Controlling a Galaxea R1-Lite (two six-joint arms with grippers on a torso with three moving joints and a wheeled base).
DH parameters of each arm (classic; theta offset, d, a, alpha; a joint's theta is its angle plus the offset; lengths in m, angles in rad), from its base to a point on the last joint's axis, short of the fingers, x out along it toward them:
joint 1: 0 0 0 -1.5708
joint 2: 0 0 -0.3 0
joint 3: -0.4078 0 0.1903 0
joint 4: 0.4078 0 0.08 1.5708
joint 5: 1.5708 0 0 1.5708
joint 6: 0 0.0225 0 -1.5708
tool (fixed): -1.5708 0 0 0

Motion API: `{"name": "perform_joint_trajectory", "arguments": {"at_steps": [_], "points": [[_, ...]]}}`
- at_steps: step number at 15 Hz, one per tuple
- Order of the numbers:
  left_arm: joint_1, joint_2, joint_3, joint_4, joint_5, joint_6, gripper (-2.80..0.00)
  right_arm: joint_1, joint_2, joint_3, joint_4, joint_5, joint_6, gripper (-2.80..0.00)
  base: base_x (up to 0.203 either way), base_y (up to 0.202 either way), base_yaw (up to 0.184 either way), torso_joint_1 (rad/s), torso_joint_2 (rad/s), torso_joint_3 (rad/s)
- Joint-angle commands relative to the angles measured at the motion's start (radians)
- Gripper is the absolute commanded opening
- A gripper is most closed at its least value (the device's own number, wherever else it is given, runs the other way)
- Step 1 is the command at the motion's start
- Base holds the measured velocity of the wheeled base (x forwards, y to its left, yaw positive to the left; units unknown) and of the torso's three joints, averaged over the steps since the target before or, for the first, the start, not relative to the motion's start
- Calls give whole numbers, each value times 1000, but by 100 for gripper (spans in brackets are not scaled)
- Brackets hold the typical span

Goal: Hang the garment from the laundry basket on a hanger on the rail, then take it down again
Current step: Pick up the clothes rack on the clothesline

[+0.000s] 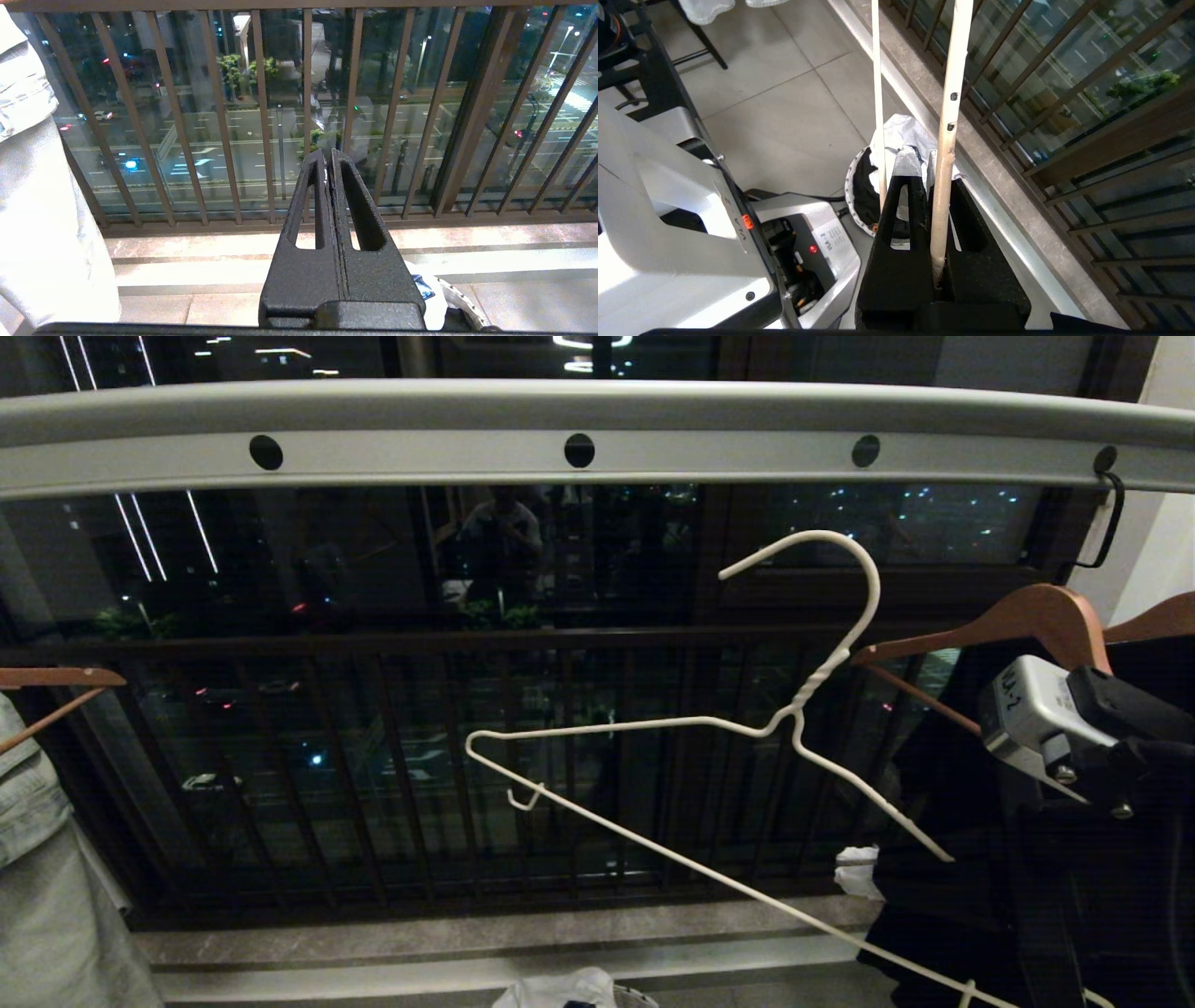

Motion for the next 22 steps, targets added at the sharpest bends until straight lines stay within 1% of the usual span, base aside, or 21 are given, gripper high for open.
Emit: {"name": "perform_joint_trajectory", "arguments": {"at_steps": [1,8,12,20,22], "points": [[0,0,15,-1,0,0,-280,0,-15,0,2,0,-2,-280,0,0,0,0,0,0],[0,0,15,-1,0,0,-280,-28,-13,-1,-1,-1,-4,-280,0,0,0,-60,128,69],[0,0,15,-1,0,0,-280,-29,-13,0,-1,-1,-5,-280,0,0,0,-95,203,101],[0,0,15,-1,0,0,-280,-29,-16,-1,-2,-1,-8,-280,0,0,0,-133,287,154],[0,0,15,-1,0,0,-280,-29,-16,11,-29,-1,-10,-280,0,0,0,-144,308,165]]}}
